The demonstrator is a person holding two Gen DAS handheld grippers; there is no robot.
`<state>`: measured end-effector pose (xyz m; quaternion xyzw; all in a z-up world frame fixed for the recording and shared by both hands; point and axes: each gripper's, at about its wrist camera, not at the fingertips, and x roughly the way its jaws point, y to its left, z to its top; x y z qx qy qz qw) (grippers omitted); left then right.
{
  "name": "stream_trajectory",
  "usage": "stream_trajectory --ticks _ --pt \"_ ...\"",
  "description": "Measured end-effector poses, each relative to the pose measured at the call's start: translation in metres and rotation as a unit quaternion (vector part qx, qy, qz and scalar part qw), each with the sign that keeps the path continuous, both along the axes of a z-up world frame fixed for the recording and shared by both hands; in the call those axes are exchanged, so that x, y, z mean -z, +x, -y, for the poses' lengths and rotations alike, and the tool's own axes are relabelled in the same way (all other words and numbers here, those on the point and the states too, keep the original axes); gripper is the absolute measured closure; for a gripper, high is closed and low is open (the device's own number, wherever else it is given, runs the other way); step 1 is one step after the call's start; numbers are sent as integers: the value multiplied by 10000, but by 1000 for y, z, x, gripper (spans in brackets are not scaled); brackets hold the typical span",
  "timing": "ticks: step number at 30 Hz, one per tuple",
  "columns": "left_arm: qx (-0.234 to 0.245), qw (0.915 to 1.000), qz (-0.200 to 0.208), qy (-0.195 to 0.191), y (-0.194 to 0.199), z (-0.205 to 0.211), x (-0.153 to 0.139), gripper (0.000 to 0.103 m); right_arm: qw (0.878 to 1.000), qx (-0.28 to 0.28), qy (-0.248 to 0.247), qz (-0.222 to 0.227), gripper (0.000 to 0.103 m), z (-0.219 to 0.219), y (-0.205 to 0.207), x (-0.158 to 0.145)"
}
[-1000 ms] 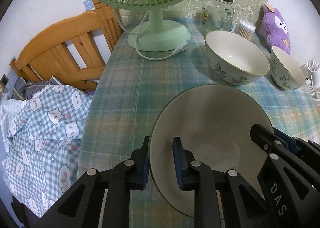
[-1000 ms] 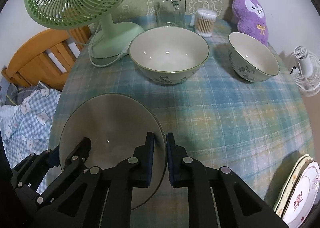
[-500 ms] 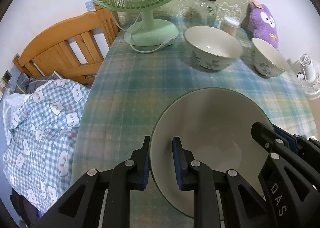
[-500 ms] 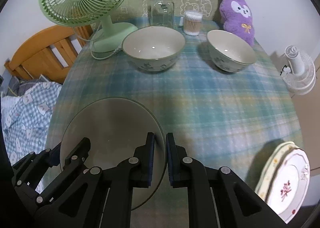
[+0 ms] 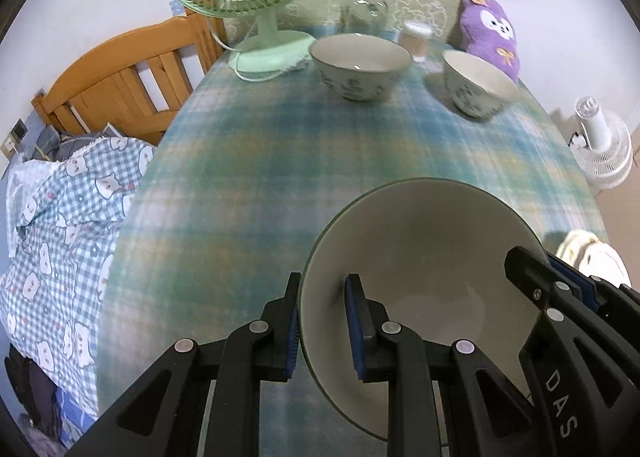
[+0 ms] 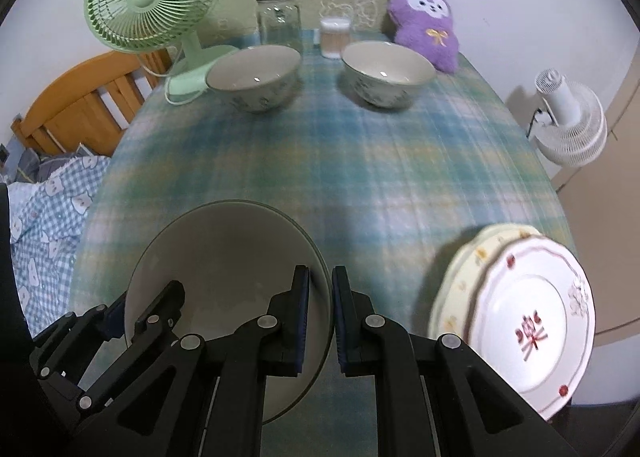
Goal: Organize plates and bowls
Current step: 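Lift the cream bowl with both grippers and carry it toward the plate stack, then lower the bowl onto the table beside the plates and open both grippers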
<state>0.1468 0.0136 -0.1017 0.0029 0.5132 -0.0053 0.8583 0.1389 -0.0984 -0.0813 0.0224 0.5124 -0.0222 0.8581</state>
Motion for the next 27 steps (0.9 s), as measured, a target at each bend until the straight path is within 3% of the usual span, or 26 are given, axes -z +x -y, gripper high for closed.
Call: stream_trajectory --ticks 11,17,23,26,27 --pt "22 9998 -157 143 -23 28 18 85 9998 27 126 -174 88 27 -24 20" --pt "-7 9996 -46 268 -29 35 18 84 9994 -54 272 -223 88 34 -26 24" --pt "-159 9994 -71 282 -29 33 13 63 9987 -215 362 -290 87 39 -23 19" --pt "-227 9990 11 376 -30 34 4 52 9992 -204 254 -238 61 43 -23 9" --pt "-248 9990 35 363 -29 33 0 48 9994 -177 255 -179 45 46 -23 4"
